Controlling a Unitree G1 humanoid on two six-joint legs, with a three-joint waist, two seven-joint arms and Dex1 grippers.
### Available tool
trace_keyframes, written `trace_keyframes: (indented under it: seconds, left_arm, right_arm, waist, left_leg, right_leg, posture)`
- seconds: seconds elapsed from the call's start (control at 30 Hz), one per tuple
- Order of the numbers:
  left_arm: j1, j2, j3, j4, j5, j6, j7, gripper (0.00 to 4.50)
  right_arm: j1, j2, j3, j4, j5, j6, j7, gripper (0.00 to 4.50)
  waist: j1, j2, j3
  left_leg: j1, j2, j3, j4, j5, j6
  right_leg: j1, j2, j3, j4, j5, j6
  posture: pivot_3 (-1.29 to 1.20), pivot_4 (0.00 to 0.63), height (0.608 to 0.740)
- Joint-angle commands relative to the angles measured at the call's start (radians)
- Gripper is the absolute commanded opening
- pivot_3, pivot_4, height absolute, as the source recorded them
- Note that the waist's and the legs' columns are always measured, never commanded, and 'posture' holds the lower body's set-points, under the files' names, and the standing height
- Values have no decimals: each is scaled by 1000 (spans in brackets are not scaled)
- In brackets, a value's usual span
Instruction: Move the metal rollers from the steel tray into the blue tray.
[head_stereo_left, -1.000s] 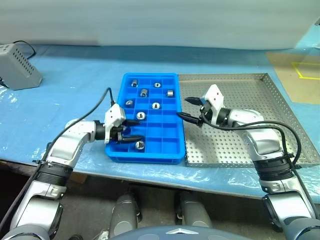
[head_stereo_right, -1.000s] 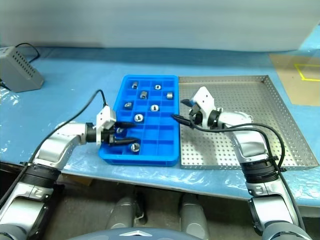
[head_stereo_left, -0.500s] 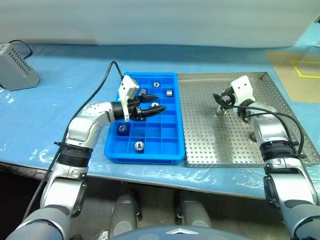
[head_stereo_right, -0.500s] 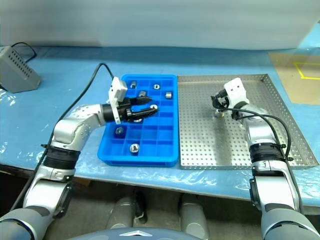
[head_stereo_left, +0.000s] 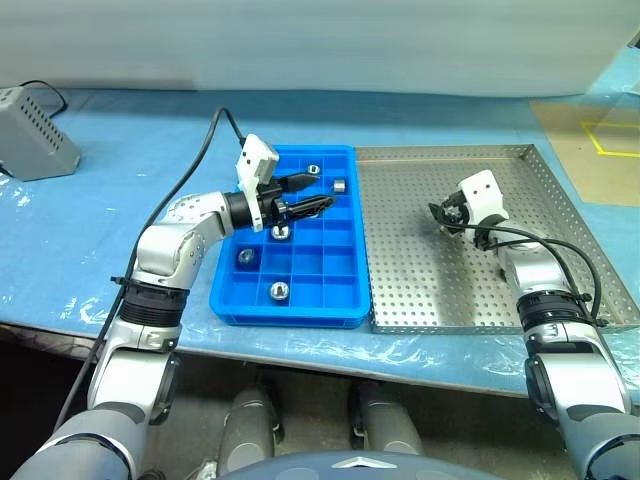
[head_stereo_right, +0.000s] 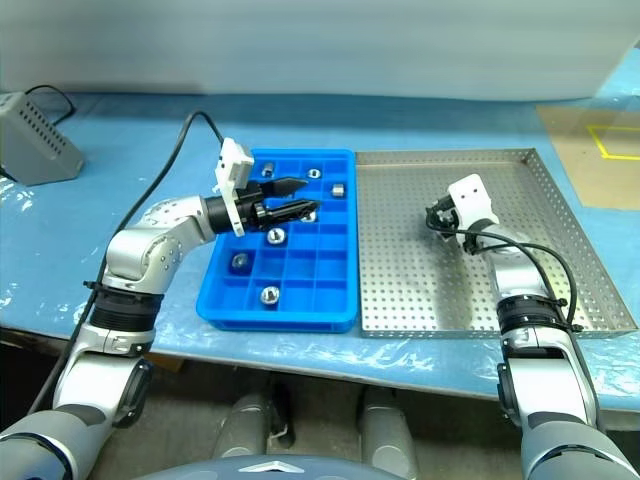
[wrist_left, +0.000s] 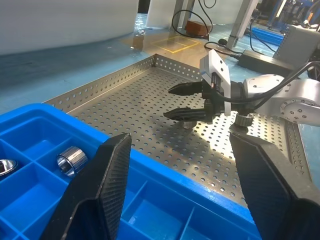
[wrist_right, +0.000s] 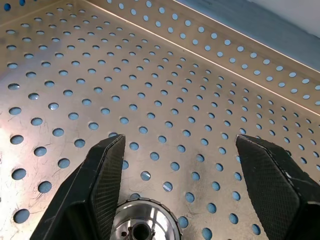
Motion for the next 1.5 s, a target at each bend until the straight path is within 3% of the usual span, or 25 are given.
trace_keyframes:
  seconds: [0.03, 0.23, 0.57, 0.67, 0.8, 1.13, 1.33, 1.5]
  left_arm:
    - [-7, 2, 17, -14, -10, -4, 5, 3298]
    - [-2, 8, 13, -5, -1, -11, 4, 3298]
    - [-13, 6, 0, 41, 34, -44, 6, 3298]
    - [-13, 6, -7, 42, 41, -51, -2, 3326]
    - [-12, 4, -7, 39, 40, -50, -4, 3326]
    - [-1, 73, 20, -21, -2, -27, -94, 3326]
    - [28, 191, 39, -45, -21, -23, -184, 3326]
    - [110, 273, 49, -92, -29, -28, -229, 3326]
  right_arm:
    - [24, -16, -16, -52, 6, -4, 20, 3607]
    - [96, -11, -7, -132, 32, 49, 109, 3607]
    - [135, -15, -22, -190, 39, 104, 116, 3607]
    - [136, -13, -40, -201, 50, 104, 104, 3003]
    - [143, -18, -31, -215, 39, 104, 103, 1687]
    - [160, 19, -36, -390, 123, 162, 171, 1691]
    - [135, 69, 37, -677, 239, 293, 291, 1691]
    - [86, 116, 125, -757, 258, 355, 342, 1691]
  waist:
    - [0, 0, 0]
    - [1, 0, 0]
    - [0, 0, 0]
    - [0, 0, 0]
    - [0, 0, 0]
    - [-3, 0, 0]
    - [-3, 0, 1]
    - [2, 0, 1]
  left_leg:
    - [0, 0, 0, 0, 0, 0]
    - [0, 0, 0, 0, 0, 0]
    - [1, 0, 0, 0, -1, -1]
    - [1, 0, 0, 0, -1, -1]
    - [1, 0, 0, 0, -1, -1]
    - [1, 0, 0, -3, -1, -1]
    - [1, 1, 0, -4, -1, -2]
    - [3, 1, 0, -8, -1, -3]
  right_leg:
    - [0, 0, 0, 0, 0, 0]
    - [0, 0, 0, -1, 0, 0]
    - [1, 0, 0, -1, 0, 0]
    - [1, 0, 0, -1, 0, 0]
    - [1, 0, 0, -1, 0, 0]
    - [0, 0, 0, -3, 0, 0]
    - [0, 1, 0, -3, 0, 0]
    - [1, 1, 0, -5, 0, 0]
  posture:
    - [-281, 150, 740]
    - [-281, 150, 740]
    - [-292, 150, 740]
    - [-294, 150, 740]
    - [-297, 150, 740]
    - [-291, 150, 740]
    - [-273, 150, 740]
    - [-238, 150, 740]
